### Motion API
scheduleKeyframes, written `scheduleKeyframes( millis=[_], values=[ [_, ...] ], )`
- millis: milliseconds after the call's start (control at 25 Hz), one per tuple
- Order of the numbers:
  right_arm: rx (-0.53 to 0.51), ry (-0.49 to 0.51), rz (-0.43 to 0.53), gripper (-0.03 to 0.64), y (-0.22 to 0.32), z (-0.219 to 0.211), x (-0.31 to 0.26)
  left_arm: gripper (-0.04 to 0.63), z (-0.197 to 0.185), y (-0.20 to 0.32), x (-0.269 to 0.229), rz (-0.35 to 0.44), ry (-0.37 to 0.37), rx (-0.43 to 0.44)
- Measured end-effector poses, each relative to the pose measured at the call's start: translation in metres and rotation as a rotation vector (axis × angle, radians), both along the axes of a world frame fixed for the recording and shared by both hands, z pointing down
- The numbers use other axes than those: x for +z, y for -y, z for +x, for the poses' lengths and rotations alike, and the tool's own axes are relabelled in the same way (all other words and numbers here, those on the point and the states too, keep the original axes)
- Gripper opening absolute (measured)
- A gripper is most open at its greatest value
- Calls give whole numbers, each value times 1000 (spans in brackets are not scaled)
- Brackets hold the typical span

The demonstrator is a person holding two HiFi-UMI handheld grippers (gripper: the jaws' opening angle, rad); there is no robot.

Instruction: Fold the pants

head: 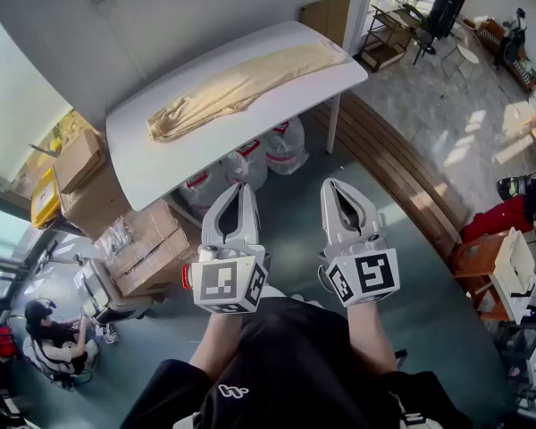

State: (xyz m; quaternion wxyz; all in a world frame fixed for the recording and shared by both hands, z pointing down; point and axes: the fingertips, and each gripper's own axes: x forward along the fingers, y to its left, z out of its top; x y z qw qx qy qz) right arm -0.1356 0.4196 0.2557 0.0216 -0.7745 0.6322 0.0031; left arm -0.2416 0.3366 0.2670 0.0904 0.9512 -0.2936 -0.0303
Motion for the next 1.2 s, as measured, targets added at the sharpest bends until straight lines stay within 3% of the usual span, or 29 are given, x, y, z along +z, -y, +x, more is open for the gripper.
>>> scheduleKeyframes(
  millis=[240, 480, 800, 1040, 1200],
  values=[
    [7, -2, -2, 1, -13, 6, 3, 0, 4, -11, 6, -17, -1, 2],
    [27, 57, 38, 2, -29, 22, 4, 0, 7, -26, 14, -30, 3, -2],
    [2, 65, 21, 2, -27, 28, 18, 0, 0, -20, 30, -60, 14, -54],
    [11, 77, 23, 2, 5, 59, 26, 0, 22, 17, 38, -61, 3, -66],
    [35, 75, 5, 2, 57, 92, 40, 0, 50, 73, 53, -75, 6, -66]
  ],
)
